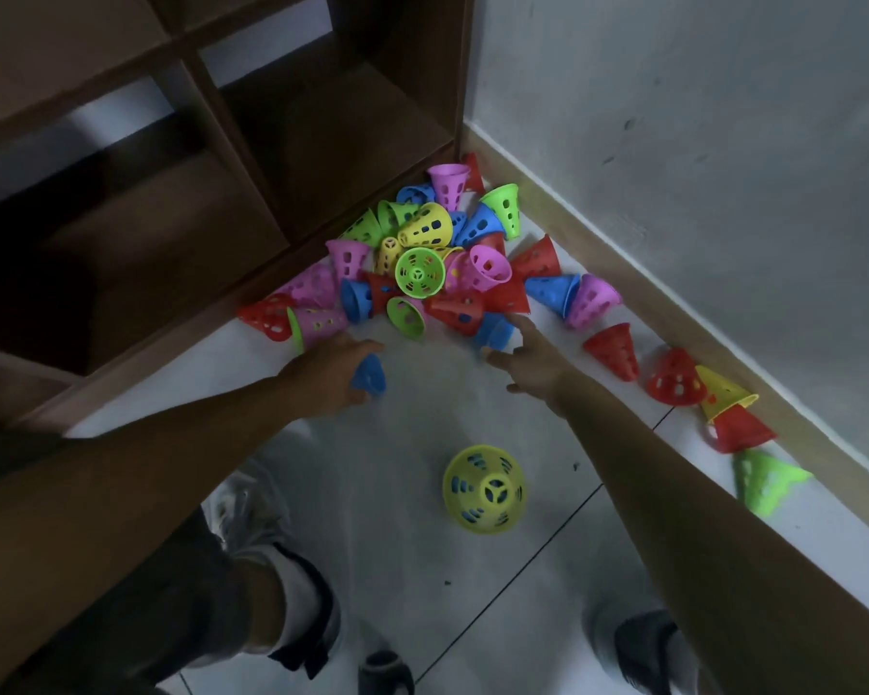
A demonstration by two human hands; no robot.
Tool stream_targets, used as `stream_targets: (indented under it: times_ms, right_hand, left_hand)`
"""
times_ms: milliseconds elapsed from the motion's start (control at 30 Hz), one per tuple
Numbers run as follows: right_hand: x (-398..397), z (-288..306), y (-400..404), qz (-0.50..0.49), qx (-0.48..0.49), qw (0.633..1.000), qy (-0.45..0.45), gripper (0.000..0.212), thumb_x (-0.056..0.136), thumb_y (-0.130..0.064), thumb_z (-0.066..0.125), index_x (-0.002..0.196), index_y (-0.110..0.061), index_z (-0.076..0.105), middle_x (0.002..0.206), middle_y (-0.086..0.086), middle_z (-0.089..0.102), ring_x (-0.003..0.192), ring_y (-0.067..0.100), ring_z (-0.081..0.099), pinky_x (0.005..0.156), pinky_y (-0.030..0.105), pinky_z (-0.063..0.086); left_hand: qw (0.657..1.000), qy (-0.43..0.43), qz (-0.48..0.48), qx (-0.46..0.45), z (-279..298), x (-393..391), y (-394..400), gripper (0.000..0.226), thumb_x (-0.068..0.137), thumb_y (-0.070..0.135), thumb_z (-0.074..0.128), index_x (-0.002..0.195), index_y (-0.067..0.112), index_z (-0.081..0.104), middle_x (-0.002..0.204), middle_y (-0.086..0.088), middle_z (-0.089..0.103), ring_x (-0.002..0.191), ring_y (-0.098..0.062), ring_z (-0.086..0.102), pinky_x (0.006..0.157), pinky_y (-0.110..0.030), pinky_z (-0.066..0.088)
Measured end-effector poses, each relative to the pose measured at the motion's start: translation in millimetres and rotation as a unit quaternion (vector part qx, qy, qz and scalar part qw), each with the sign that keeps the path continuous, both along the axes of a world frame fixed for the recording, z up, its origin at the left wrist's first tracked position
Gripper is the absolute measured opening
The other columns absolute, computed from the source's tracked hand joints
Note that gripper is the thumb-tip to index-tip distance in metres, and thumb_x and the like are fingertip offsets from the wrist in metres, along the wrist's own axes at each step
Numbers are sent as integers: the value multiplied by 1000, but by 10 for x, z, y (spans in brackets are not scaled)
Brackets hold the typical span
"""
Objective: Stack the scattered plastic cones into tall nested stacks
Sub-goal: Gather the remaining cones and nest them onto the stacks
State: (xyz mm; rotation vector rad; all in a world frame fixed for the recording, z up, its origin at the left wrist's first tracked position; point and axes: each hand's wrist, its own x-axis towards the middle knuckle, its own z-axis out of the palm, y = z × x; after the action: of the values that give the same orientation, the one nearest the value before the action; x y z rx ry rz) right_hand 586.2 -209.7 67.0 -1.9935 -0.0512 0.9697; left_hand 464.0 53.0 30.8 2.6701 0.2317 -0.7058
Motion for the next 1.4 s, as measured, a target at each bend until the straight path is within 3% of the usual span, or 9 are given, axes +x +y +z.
stream_targets:
  times_ms: [67,433,700,900,1167,1267,1300,1367,1400]
  right_hand:
    - [51,-61,81,-8,5,1000,-13,64,98,-24,60,153,-25,26,125,0,45,112,32,58,97,54,51]
    - [341,-470,425,-53,-90,992,-69,37,97,-36,60,124,-12,59,125,11,60,111,30,59,91,37,48]
    - [381,-578,492,-67,-138,983,-105,27,97,-30,61,114,-11,69,121,12,66,114,30,60,95,30,44]
    - [406,-545,608,-97,-168,978,-80,43,95,-24,63,130,-1,56,131,19,60,123,35,55,105,38,44]
    - [397,-407,490,-99,-160,979,-83,34,91,-26,60,122,-13,59,120,13,65,112,31,61,89,32,45]
    - [420,-293,370,-114,-123,985,-43,6,91,-26,63,86,-24,61,105,6,65,106,26,65,80,28,48]
    - [422,-249,333,-123,-106,986,-27,13,92,-25,64,80,-26,59,105,6,66,100,24,65,76,26,47]
    - [420,-181,271,-130,-71,989,-16,2,92,-22,65,92,-22,67,111,10,68,90,18,59,70,25,48]
    - [410,-142,260,-133,-47,990,-11,14,91,-21,66,104,-15,69,108,10,67,89,17,58,70,26,50]
  left_hand:
    - [1000,15,3,7,-93,-6,-10,83,80,35,78,150,28,35,137,-12,40,122,-35,47,101,-45,46]
    - [998,24,26,42,-314,-1,-40,66,84,30,72,141,22,40,129,-9,49,116,-34,50,91,-45,49]
    - [997,-2,78,-23,-284,-11,-85,66,80,25,77,135,22,41,123,-7,51,102,-30,62,81,-37,51]
    - [994,-11,89,-68,-173,8,-185,72,78,31,79,136,27,37,124,-5,54,104,-26,62,86,-44,54]
    - [995,-40,61,-74,209,246,-210,70,76,34,81,129,16,39,111,1,58,96,-21,62,83,-40,54]
    - [997,-47,31,-61,423,325,-193,56,75,38,80,116,16,48,109,0,64,90,-21,64,79,-43,55]
    - [997,-50,17,-60,500,340,-191,54,75,39,81,114,17,50,106,0,65,88,-20,64,79,-44,55]
    - [996,-53,-13,-65,677,360,-207,53,75,40,81,114,19,53,103,1,65,87,-18,63,78,-43,54]
    - [996,-53,-30,-66,784,369,-228,52,76,41,81,115,19,53,103,1,65,87,-18,63,79,-42,53]
